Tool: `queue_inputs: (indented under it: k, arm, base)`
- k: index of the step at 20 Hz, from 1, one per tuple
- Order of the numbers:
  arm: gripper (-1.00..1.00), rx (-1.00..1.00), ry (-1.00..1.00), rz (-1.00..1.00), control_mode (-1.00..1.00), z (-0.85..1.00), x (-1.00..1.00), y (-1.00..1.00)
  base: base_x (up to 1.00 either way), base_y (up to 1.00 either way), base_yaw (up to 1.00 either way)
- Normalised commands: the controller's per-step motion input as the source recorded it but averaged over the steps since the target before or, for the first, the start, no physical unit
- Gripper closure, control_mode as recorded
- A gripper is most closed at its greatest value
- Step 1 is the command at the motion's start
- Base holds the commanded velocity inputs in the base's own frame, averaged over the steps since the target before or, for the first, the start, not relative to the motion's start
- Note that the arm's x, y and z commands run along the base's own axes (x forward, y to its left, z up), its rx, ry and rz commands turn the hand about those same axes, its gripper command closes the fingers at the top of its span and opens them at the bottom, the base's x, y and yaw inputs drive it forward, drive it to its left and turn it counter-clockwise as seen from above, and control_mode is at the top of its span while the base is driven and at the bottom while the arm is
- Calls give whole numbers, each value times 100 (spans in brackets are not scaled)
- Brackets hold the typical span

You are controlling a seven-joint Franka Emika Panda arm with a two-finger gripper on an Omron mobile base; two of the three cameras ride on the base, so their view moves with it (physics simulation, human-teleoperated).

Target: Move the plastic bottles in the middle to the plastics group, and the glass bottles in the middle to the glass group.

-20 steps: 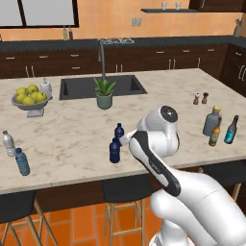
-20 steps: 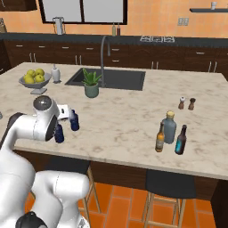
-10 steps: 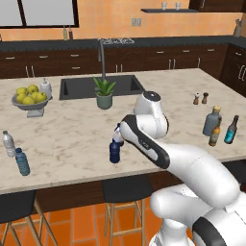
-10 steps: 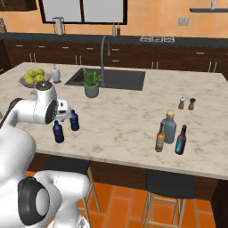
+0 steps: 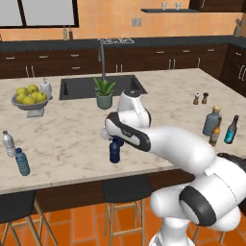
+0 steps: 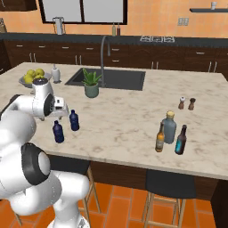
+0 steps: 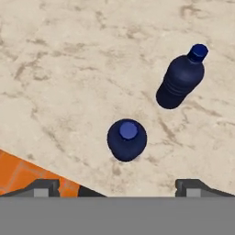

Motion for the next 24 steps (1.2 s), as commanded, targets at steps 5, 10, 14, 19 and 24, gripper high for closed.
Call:
queue_inputs:
  k: [5, 10, 14, 19, 24]
  arm:
    - [-100, -5, 2, 0, -100, -36, 36, 0]
    - [-100, 0, 3, 0, -100, -43, 25, 0]
    - [-100, 0, 9, 0, -100, -20, 0, 0]
    - [-100, 0, 1, 0, -100, -2, -11, 0]
    - [-100, 0, 0, 0, -100, -29, 0, 0]
  base:
    - [0, 0, 0]
    - [0, 0, 0]
    - [0, 0, 0]
    - [0, 0, 0]
    - [0, 0, 0]
